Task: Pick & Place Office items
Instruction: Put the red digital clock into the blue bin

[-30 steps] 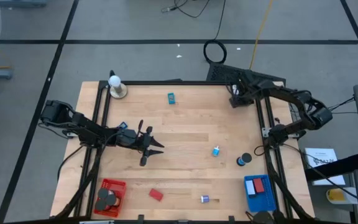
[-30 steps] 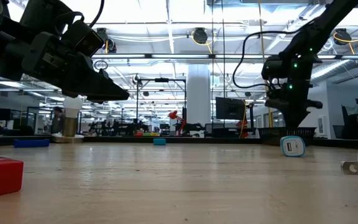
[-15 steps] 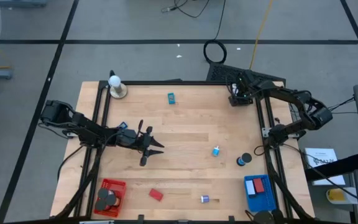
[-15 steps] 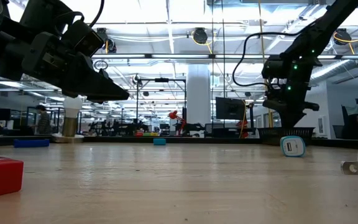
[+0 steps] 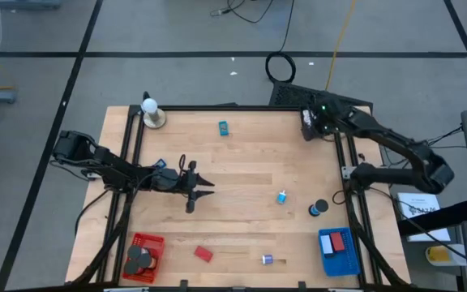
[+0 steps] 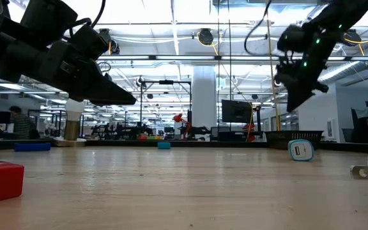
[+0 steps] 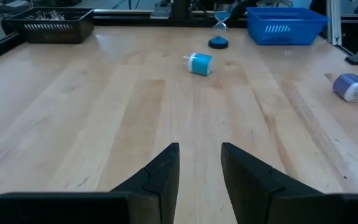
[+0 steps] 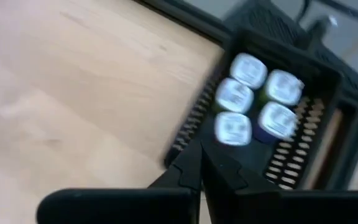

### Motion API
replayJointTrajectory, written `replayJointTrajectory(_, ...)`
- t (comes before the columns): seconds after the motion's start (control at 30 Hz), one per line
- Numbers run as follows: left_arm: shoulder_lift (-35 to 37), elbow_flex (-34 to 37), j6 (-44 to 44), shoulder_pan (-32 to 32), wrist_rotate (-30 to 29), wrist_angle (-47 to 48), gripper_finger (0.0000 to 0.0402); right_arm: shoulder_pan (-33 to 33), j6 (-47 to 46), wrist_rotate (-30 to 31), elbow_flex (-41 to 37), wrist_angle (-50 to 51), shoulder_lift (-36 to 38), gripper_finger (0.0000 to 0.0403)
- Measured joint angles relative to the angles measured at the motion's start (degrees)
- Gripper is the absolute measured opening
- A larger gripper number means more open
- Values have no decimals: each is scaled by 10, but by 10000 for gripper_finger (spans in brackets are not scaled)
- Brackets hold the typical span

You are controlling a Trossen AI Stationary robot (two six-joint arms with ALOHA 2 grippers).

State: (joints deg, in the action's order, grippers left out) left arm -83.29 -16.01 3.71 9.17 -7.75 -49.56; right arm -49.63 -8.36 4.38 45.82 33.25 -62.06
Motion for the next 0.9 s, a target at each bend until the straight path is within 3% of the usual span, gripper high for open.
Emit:
replayJointTrajectory(0.2, 0, 0, 6, 0, -4, 11, 122, 110, -26, 7, 0, -28, 45, 0)
replayJointTrajectory(0.4, 0, -11, 44, 8, -5, 100, 119, 241, -30, 68, -11, -117, 34, 0)
replayJointTrajectory(0.73, 0, -54, -13, 159, 61, 173, 8, 355, -25, 78, -77, -251, 34, 0)
replayJointTrajectory(0.83, 0, -75, 8, 205, 62, 193, 13, 367, -27, 79, -88, -262, 33, 0)
replayJointTrajectory(0.9, 0, -91, 29, 233, 46, 219, 41, 373, -29, 90, -91, -263, 33, 0)
